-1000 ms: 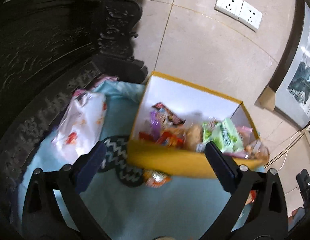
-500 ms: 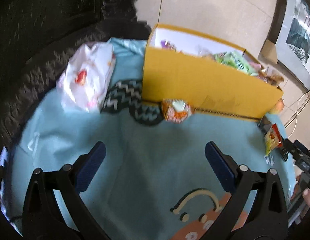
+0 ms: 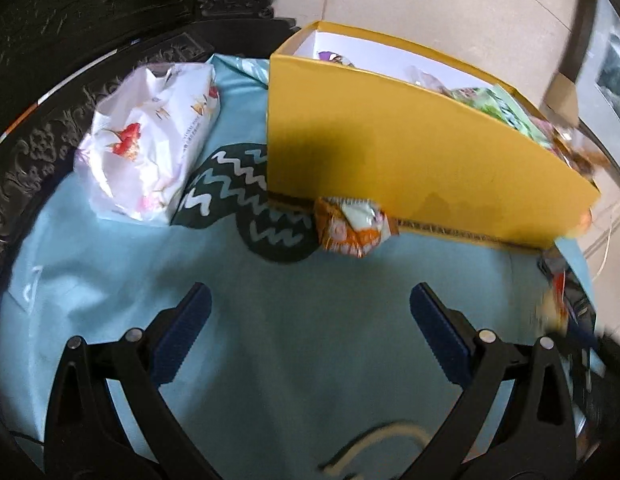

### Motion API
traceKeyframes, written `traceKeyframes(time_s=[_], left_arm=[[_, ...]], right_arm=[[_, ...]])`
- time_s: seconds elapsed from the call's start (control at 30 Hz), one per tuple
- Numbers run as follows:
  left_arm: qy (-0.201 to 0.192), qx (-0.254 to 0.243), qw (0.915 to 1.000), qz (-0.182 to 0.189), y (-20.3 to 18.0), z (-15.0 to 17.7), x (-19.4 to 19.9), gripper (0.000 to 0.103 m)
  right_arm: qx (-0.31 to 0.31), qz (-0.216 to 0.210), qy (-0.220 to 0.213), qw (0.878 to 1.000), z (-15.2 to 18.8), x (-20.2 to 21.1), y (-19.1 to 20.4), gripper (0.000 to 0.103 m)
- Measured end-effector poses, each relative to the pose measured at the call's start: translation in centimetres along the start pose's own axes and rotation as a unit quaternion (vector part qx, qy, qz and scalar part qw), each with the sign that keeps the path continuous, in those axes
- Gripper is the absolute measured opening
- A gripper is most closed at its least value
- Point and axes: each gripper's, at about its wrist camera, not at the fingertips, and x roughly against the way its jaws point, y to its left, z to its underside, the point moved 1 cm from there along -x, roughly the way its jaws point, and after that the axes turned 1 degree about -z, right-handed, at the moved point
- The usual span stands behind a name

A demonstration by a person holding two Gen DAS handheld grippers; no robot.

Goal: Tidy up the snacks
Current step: 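Grasp the orange wrapped snack with left tool while right grasps the yellow-red snack bag, then drop the orange snack into the box with left tool while right drops the yellow bag in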

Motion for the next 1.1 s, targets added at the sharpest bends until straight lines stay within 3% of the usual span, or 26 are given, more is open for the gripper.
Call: traceKeyframes(time_s=[0.1, 0.3, 0.57, 0.67, 0.7, 0.87, 1.1], left_arm=[[0.023, 0.028, 0.9993, 0.012, -0.4, -0.7, -1.7, 0.101], [0.049, 0.08, 0.9955, 0.018, -0.9, -1.8, -4.4, 0.101], [0.038, 0.101, 0.9941, 0.009, -1.4, -2.8, -5.9, 0.099], [0.031, 0.056, 0.9979, -0.012, -2.1, -3.1, -6.2, 0.072], [0.028, 0.038, 0.9987, -0.018, -2.4, -3.1, -6.1, 0.046], [0.039, 0.009, 0.999, -0.017, -2.5, -2.2, -4.7, 0.043], [0.004, -0.004, 0.9999, 0.014, -2.2, -1.5, 2.1, 0.043]], right_arm=[[-0.02, -0.029, 0.01, 0.999, 0.4, -0.1, -0.1, 0.036], [-0.029, -0.045, 0.022, 0.998, 0.5, -0.4, -0.3, 0.037], [-0.019, -0.054, 0.028, 0.998, 0.6, -0.8, 0.1, 0.037], [-0.018, -0.054, 0.028, 0.998, 0.3, -1.2, 0.2, 0.038], [-0.018, -0.054, 0.028, 0.998, 0.4, -1.1, 0.2, 0.038], [-0.018, -0.053, 0.024, 0.998, 0.4, -0.7, 0.1, 0.037], [-0.016, -0.064, -0.029, 0.997, -0.7, 2.5, 0.6, 0.037]])
